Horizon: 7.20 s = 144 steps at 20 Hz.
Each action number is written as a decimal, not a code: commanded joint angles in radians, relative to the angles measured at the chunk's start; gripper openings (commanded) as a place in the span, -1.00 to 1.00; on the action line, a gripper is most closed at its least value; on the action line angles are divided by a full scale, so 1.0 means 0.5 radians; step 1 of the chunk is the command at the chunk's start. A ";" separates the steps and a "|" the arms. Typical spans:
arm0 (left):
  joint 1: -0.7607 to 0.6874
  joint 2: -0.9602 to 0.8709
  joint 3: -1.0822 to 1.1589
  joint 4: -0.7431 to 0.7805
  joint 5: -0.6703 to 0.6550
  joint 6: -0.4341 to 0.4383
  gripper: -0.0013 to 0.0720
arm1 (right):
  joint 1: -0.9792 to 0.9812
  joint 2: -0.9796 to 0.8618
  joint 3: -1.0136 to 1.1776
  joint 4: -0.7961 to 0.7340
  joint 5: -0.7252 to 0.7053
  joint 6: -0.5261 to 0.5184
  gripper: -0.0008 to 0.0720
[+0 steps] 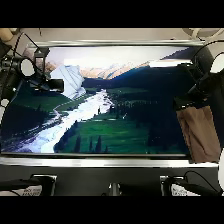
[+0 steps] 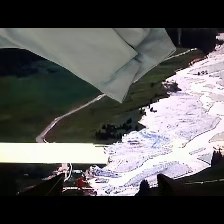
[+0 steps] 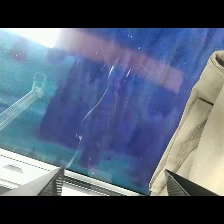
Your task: Fold the shirts.
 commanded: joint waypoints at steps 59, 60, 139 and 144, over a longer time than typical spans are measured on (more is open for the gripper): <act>0.131 0.315 0.035 -1.392 1.405 0.767 -0.89 | 0.001 0.371 0.304 -0.014 -0.788 -0.210 0.85; 0.038 0.483 0.035 -1.391 1.407 0.819 -0.89 | 0.001 0.475 0.329 -0.013 -0.808 -0.166 0.84; 0.082 1.423 0.307 -1.367 1.612 0.885 -0.89 | -0.336 1.369 0.610 0.551 -1.015 -0.304 -0.90; 0.263 1.354 0.212 -1.263 1.131 0.871 -0.89 | -0.336 1.128 0.594 0.482 -0.215 -0.140 -0.90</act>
